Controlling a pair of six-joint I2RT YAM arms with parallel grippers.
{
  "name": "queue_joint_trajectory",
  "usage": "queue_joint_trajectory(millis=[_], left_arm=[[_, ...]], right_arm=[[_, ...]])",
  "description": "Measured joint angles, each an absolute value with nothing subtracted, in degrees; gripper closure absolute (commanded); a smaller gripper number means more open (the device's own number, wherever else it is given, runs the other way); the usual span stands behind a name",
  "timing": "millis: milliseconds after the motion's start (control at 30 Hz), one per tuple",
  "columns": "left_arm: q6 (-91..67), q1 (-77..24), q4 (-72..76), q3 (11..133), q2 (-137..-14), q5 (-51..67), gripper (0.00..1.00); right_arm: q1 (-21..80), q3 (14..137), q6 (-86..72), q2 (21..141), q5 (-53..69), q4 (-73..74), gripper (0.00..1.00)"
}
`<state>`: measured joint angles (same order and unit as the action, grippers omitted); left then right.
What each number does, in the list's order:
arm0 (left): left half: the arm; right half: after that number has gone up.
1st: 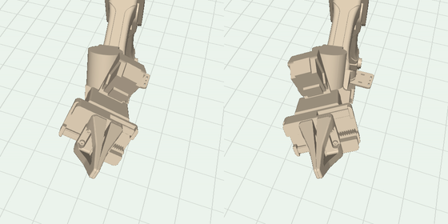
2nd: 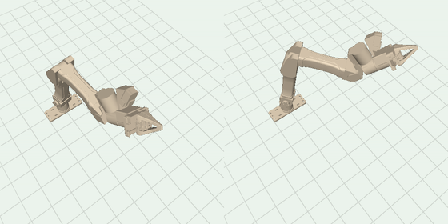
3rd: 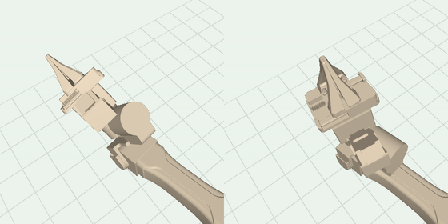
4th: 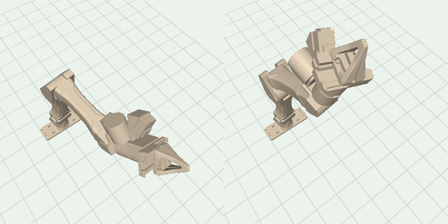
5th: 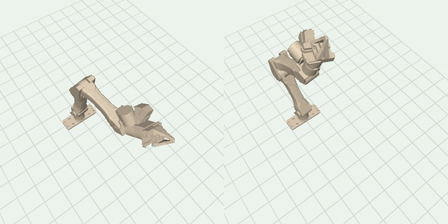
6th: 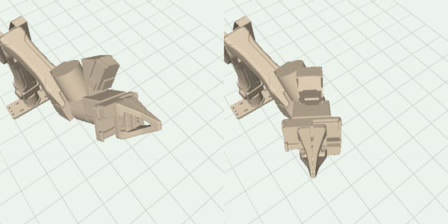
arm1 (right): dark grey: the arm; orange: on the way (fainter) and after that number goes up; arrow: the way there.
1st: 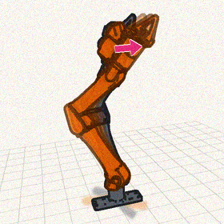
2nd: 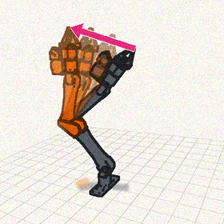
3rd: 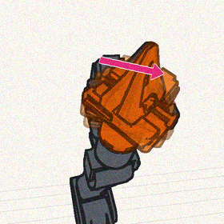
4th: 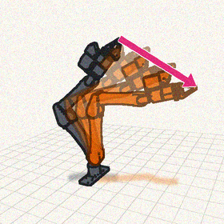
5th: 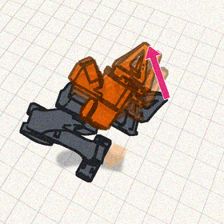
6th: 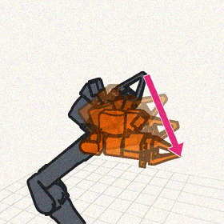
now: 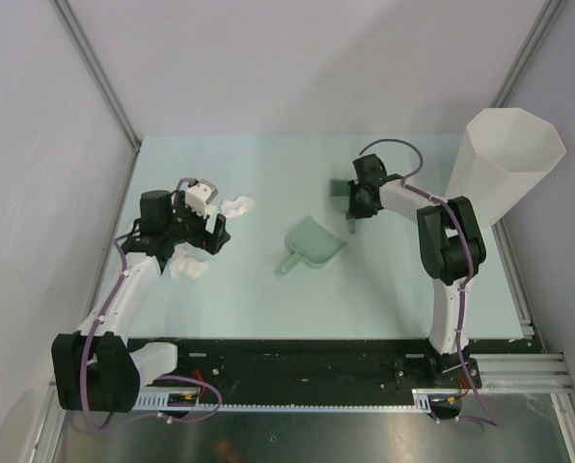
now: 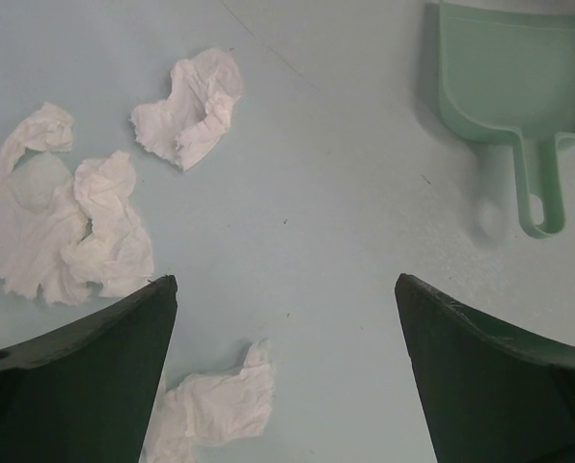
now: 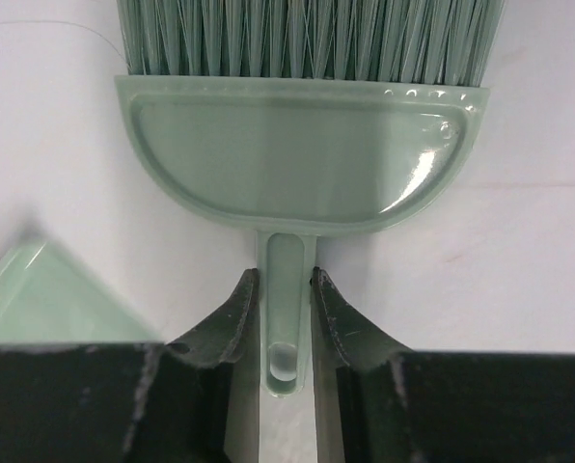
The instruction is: Sweep away the paper scraps from the table
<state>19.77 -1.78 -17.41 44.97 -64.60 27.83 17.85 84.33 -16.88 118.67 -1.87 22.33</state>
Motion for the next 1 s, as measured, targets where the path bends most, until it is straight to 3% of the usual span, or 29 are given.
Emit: queue_joint_trajectory(millis=[133,433,733,1000], left_arm=[[20.2,-4.3,-18.0,46.1,-64.6,27.9,0.01],[27.6,-22.2,-20.4,55.5,-66.8,22.9,0.02],[52.0,-34.8,-27.5,66.7,-72.4,7.7,0.05],[78.9,-34.5,-30.9,63.7,-60.8,5.4,0.00]], right_arm=[[20.4,82.5,-15.3,115.4,5.0,24.5,1.00],[20.3,82.2,-16.6,108.3,13.1,25.9,1.00],[25.1,82.2,-24.3,101.6,24.8,25.8,1.00],[34.6,82.2,-31.5,98.6,27.4,24.6,1.00]])
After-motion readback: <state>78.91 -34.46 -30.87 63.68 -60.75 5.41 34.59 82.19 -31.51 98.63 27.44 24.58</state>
